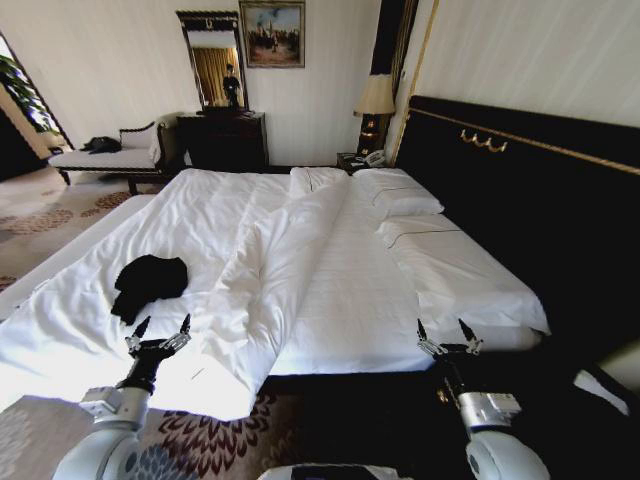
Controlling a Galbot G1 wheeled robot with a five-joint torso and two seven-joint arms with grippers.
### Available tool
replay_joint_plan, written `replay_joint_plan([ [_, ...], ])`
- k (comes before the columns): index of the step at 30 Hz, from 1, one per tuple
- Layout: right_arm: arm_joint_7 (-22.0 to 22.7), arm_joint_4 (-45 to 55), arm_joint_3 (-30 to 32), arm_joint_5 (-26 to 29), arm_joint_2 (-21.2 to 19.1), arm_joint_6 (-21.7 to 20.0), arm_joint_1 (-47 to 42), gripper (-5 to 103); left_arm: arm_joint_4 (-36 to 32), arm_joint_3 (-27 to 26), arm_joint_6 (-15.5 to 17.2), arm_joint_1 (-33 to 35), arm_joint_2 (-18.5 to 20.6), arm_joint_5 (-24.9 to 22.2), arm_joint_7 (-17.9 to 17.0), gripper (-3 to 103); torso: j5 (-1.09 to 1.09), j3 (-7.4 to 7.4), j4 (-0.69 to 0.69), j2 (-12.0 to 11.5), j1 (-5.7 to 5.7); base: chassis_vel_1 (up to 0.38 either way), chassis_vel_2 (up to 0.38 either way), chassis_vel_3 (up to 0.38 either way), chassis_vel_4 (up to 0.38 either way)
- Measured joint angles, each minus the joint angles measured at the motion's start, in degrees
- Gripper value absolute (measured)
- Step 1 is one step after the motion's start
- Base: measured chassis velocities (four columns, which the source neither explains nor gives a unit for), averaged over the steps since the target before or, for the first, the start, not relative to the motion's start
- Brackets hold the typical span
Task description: Fold the clothes on the bed.
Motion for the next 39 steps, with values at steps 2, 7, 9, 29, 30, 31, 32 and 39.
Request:
replay_joint_plan([
  [2,0.02,0.01,0.0,0.0,0.01,-0.01,0.0,100,0.0,0.0,-0.01,0.02,-0.01,0.0,0.0,100,0.0,0.0,0.0,0.0,0.0,-0.147,0.176,0.16,-0.174],
  [7,0.08,0.04,-0.12,-0.25,0.11,-0.18,-0.06,100,0.21,-0.09,-0.05,0.08,-0.03,0.0,0.01,100,-0.02,-0.01,-0.01,0.0,0.0,-0.131,0.177,0.135,-0.206],
  [9,0.1,0.04,-0.17,-0.31,0.12,-0.23,-0.04,100,0.33,-0.09,-0.06,0.07,-0.02,0.0,0.01,100,-0.02,0.0,0.0,0.0,0.0,-0.081,0.193,0.079,-0.183],
  [29,0.54,0.37,-0.2,-0.32,0.01,-1.04,-0.02,100,0.58,0.27,-0.09,-0.2,0.1,0.12,-0.1,100,-0.01,-0.01,-0.01,0.01,-0.01,0.058,0.241,-0.057,-0.237],
  [30,0.54,0.38,-0.21,-0.33,0.01,-1.05,-0.02,100,0.58,0.27,-0.09,-0.19,0.11,0.12,-0.1,100,-0.01,-0.01,-0.01,0.01,-0.01,0.15,0.341,-0.131,-0.324],
  [31,0.55,0.39,-0.24,-0.33,0.02,-1.08,-0.01,100,0.58,0.27,-0.09,-0.2,0.12,0.11,-0.1,100,-0.03,-0.01,-0.01,0.02,-0.01,0.137,0.298,-0.131,-0.319],
  [32,0.56,0.41,-0.27,-0.33,0.04,-1.1,-0.01,100,0.58,0.27,-0.09,-0.2,0.12,0.12,-0.12,100,-0.03,-0.01,0.0,0.01,-0.01,0.151,0.299,-0.146,-0.319],
  [39,0.61,0.92,-0.28,-0.32,0.19,-1.19,-0.34,100,0.53,0.26,-0.08,-0.12,0.03,0.07,-0.15,100,-0.02,-0.01,0.0,0.01,-0.01,0.145,0.283,-0.13,-0.273],
])
